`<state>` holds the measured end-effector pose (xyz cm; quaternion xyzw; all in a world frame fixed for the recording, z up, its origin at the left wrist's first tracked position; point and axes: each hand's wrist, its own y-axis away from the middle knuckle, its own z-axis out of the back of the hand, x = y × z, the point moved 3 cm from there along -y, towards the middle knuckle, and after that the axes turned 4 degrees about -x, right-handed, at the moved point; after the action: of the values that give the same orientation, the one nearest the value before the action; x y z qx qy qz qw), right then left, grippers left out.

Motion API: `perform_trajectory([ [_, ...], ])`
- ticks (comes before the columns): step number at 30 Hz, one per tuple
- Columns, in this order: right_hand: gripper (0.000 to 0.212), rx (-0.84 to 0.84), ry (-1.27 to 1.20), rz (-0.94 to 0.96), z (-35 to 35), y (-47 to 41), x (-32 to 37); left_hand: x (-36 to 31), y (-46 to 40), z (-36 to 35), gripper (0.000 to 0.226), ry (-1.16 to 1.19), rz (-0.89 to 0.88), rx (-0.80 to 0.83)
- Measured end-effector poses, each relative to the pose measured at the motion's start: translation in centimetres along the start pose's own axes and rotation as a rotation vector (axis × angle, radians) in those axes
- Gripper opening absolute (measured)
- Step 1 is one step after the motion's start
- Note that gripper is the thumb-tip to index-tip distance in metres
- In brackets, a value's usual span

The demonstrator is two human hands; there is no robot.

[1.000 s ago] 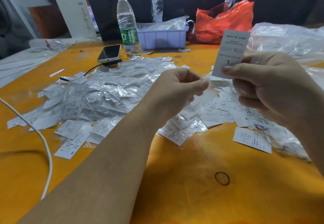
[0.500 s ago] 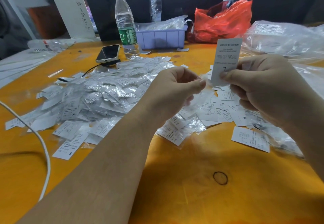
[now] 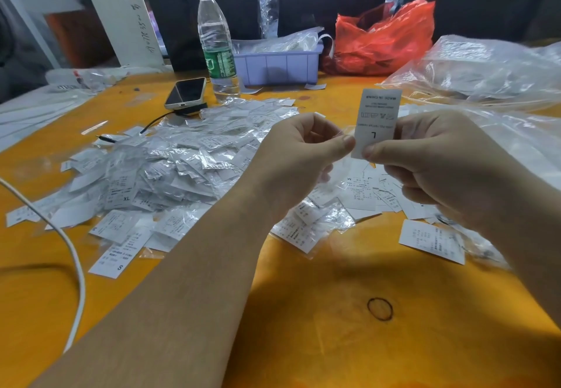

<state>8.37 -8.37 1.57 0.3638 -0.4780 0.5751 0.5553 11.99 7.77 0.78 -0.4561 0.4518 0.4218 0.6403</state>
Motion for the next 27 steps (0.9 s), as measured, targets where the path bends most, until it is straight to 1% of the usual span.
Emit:
perform_trajectory([
  [4, 0.014, 0.012, -0.021, -0.024, -0.09, -0.16, -0.37, -0.05, 0.04, -0.01, 0.011, 0.014, 0.001, 0.017],
  [8, 0.007, -0.006, -0.025, -0.007, -0.07, -0.27, -0.52, -0.06, 0.07, 0.01, 0.009, 0.032, 0.018, 0.034],
  [14, 0.011, -0.007, -0.024, 0.023, 0.10, -0.53, -0.51, -0.24, 0.06, 0.05, 0.006, 0.052, 0.043, 0.043],
  [24, 0.009, -0.008, -0.030, 0.041, 0.47, -0.77, -0.43, -0.19, 0.14, 0.04, 0.008, 0.020, 0.054, 0.089],
  [27, 0.010, -0.007, 0.005, 0.067, 0.63, -0.76, -0.38, -0.19, 0.16, 0.03, 0.008, 0.002, 0.055, 0.097],
])
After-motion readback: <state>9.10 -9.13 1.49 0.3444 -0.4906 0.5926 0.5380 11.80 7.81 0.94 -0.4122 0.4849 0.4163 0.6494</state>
